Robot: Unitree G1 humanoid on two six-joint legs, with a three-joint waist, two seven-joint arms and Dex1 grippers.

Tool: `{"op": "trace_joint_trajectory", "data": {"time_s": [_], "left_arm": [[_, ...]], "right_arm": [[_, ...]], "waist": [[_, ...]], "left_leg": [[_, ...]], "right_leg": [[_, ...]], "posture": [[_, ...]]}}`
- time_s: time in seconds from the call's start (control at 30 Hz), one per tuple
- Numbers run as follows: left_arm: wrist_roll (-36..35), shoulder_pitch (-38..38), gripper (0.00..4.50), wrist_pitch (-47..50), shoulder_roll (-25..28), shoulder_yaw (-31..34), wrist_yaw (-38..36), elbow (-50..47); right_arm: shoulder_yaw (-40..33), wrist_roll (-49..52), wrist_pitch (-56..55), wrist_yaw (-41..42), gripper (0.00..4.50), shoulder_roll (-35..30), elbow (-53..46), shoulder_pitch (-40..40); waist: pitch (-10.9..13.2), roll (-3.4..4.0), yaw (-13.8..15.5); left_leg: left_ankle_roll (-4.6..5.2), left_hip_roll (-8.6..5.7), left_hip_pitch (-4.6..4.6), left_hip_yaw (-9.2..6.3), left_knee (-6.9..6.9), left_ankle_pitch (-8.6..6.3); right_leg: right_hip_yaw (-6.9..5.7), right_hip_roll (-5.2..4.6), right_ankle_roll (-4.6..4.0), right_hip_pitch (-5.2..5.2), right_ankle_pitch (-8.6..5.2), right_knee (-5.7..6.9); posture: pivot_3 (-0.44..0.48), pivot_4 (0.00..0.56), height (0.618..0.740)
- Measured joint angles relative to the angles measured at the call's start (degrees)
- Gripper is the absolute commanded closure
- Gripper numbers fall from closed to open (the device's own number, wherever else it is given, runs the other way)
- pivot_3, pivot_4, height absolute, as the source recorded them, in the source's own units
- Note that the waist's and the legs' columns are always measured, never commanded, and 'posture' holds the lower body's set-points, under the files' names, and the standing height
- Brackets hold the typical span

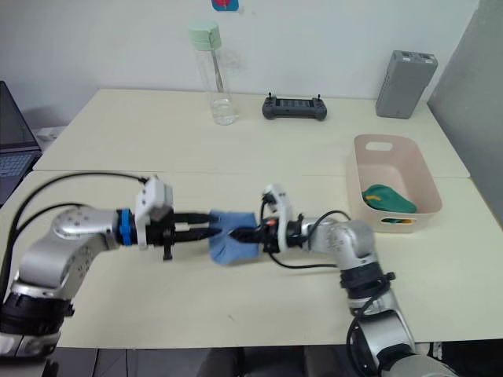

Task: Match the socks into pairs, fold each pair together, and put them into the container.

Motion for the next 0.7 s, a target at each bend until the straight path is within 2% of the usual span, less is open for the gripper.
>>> {"op": "trace_joint_trajectory", "data": {"time_s": [0.1, 0.13, 0.23, 0.3, 0.4, 0.47, 0.5, 0.57, 0.7], "left_arm": [[-4.59, -6.52, 1.29, 5.75, -4.5, 0.29, 3.91, -1.75], [-5.85, -9.27, 0.86, 7.44, -6.88, 0.22, 5.79, -2.21], [-6.33, -14.15, 0.01, 8.51, -11.62, -0.27, 9.64, -2.86], [-5.42, -17.12, 0.01, 8.2, -15.83, -2.07, 12.14, -2.78], [-3.45, -18.05, 0.01, 7.05, -19.41, -5.26, 14.23, -2.49], [-2.18, -18.22, 0.01, 6.52, -22.44, -7.1, 15.66, -1.69], [-1.68, -18.24, 0.01, 6.11, -23.37, -7.88, 16.08, -1.58], [0.5, -19.33, 0.01, 4.57, -27.62, -9.6, 18.36, -0.07], [3.19, -21.66, 0.01, 2.58, -33.22, -11.9, 21.37, 1.97]], "right_arm": [[-7.23, 2.42, 3.26, -2.65, 4.5, -6.17, -5.52, -2.56], [-10.31, 3.69, 4.45, -3.45, 4.5, -9.65, -8.01, -3.84], [-14.75, 4.12, 6.19, -3.68, 4.5, -18.92, -10.29, -6.42], [-15.5, 2.87, 5.33, -2.53, 4.5, -29.07, -9.99, -7.53], [-14.36, -1.86, -0.58, 0.66, 4.5, -40.35, -8.17, -8.61], [-9.76, -7.81, -9.41, 5.19, 4.5, -48.69, -6.04, -7.75], [-8.31, -10.24, -12.62, 6.71, 4.5, -50.69, -4.85, -7.43], [-1.9, -19.66, -27.92, 11.25, 4.5, -57.06, 0.11, -5.48], [5.15, -31.04, -46.53, 14.69, 4.5, -58.54, 7.14, -4.52]], "waist": [[0.05, 0.04, 0.57], [0.07, 0.07, 0.78], [0.08, 0.09, 1.06], [0.17, 0.22, 1.18], [0.17, 0.23, 1.23], [0.17, 0.24, 0.96], [0.17, 0.24, 0.82], [0.18, 0.25, 0.84], [0.19, 0.26, 0.52]], "left_leg": [[0.0, 0.0, -0.05, -0.04, -0.01, 0.0], [0.0, -0.01, -0.04, -0.03, -0.03, 0.0], [0.01, -0.02, -0.03, -0.02, -0.08, -0.01], [0.01, -0.09, -0.03, 0.05, -0.07, -0.01], [0.02, -0.18, -0.01, 0.06, -0.08, -0.01], [0.02, -0.2, 0.04, 0.16, -0.07, -0.01], [0.02, -0.2, 0.05, 0.17, -0.07, -0.01], [0.02, -0.27, 0.09, 0.19, -0.03, -0.01], [0.01, -0.33, 0.1, 0.26, 0.11, 0.0]], "right_leg": [[-0.06, 0.0, -0.01, -0.03, 0.0, 0.01], [-0.05, 0.0, -0.03, -0.01, 0.02, 0.01], [-0.04, 0.0, -0.05, -0.01, 0.03, -0.04], [0.03, -0.07, -0.05, -0.01, 0.02, -0.08], [0.06, -0.14, -0.04, 0.01, 0.01, -0.1], [0.16, -0.17, 0.01, 0.0, -0.02, -0.11], [0.17, -0.18, 0.02, 0.01, -0.02, -0.11], [0.19, -0.23, 0.07, 0.03, -0.05, -0.11], [0.31, -0.28, 0.2, 0.05, 0.02, -0.09]], "posture": [[0.0, 0.15, 0.74], [0.0, 0.15, 0.74], [0.0, 0.15, 0.74], [0.0, 0.15, 0.74], [0.0, 0.15, 0.74], [0.0, 0.15, 0.74], [0.0, 0.15, 0.74], [0.0, 0.15, 0.74], [0.0, 0.15, 0.74]]}}
